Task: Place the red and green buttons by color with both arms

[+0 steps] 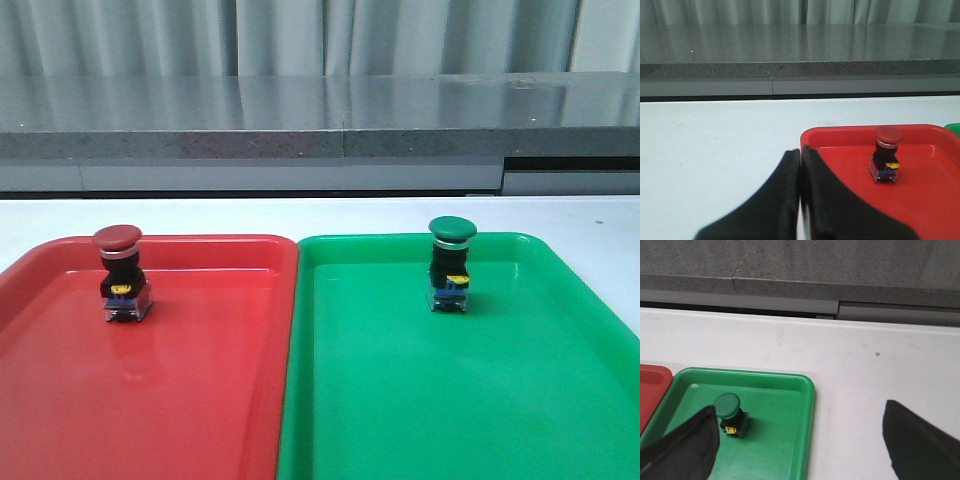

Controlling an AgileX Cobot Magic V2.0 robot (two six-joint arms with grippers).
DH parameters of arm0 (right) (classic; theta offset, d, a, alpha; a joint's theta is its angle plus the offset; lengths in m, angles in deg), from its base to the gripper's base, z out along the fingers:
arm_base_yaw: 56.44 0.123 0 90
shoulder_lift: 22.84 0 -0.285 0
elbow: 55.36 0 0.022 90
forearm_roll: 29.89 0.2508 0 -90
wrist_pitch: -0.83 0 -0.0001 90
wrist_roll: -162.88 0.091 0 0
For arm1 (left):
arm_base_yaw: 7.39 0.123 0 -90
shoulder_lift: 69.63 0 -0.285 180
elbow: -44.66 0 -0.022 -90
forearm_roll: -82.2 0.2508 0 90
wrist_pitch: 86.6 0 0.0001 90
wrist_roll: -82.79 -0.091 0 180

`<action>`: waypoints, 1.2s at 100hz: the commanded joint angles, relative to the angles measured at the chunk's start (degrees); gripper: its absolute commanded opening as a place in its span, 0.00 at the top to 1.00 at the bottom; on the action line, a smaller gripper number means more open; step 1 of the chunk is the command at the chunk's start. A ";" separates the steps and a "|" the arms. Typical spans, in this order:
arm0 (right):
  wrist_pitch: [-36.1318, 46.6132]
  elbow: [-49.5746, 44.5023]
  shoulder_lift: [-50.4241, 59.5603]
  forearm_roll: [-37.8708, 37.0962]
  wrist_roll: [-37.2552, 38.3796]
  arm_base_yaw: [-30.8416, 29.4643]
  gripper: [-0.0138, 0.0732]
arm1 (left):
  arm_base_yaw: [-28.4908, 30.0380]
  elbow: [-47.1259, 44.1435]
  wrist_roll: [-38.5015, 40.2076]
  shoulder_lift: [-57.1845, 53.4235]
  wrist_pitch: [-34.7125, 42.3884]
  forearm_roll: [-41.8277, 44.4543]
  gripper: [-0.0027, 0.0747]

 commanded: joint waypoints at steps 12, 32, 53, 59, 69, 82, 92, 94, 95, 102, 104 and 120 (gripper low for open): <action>1.69 -8.09 15.67 -0.81 -0.52 -1.57 0.09 | 0.15 -1.46 0.26 -1.71 4.83 0.01 0.99; -1.88 -14.25 29.35 -1.19 -0.52 -1.57 0.09 | 0.15 -1.46 0.26 -1.71 4.83 0.01 0.99; -2.66 -15.60 35.66 -1.35 -0.52 -1.57 0.10 | 0.15 -1.46 0.26 -1.71 4.83 0.01 0.99; -2.66 -15.60 35.66 -1.35 -0.52 -1.57 0.14 | 0.15 -1.46 0.26 -1.71 4.83 0.01 0.99; -2.61 -15.60 35.66 -1.35 -0.52 -1.57 0.31 | 0.15 -1.46 0.26 -1.71 4.83 0.01 0.99; -2.61 -15.60 35.66 -1.35 -0.52 -1.57 0.66 | 0.15 -1.46 0.26 -1.71 4.83 0.01 0.99; -2.61 -15.60 35.66 -1.35 -0.52 -1.57 0.93 | 0.15 -1.46 0.26 -1.71 4.83 0.01 0.99; -2.54 -15.60 35.66 -1.35 -0.52 -1.57 0.92 | 0.15 -1.46 0.26 -1.71 4.83 0.01 0.99; -2.54 -15.60 35.66 -1.35 -0.52 -1.57 0.91 | 0.15 -1.46 0.26 -1.71 4.83 0.01 0.99; -2.43 -15.60 35.66 -1.35 -0.52 -1.57 0.92 | 0.15 -1.46 0.26 -1.71 4.83 0.01 0.99; -2.43 -15.60 35.66 -1.35 -0.52 -1.57 0.92 | 0.15 -1.46 0.26 -1.71 4.83 0.01 0.99; -2.43 -15.60 35.66 -1.35 -0.52 -1.57 0.92 | 0.15 -1.46 0.26 -1.71 4.83 0.01 0.99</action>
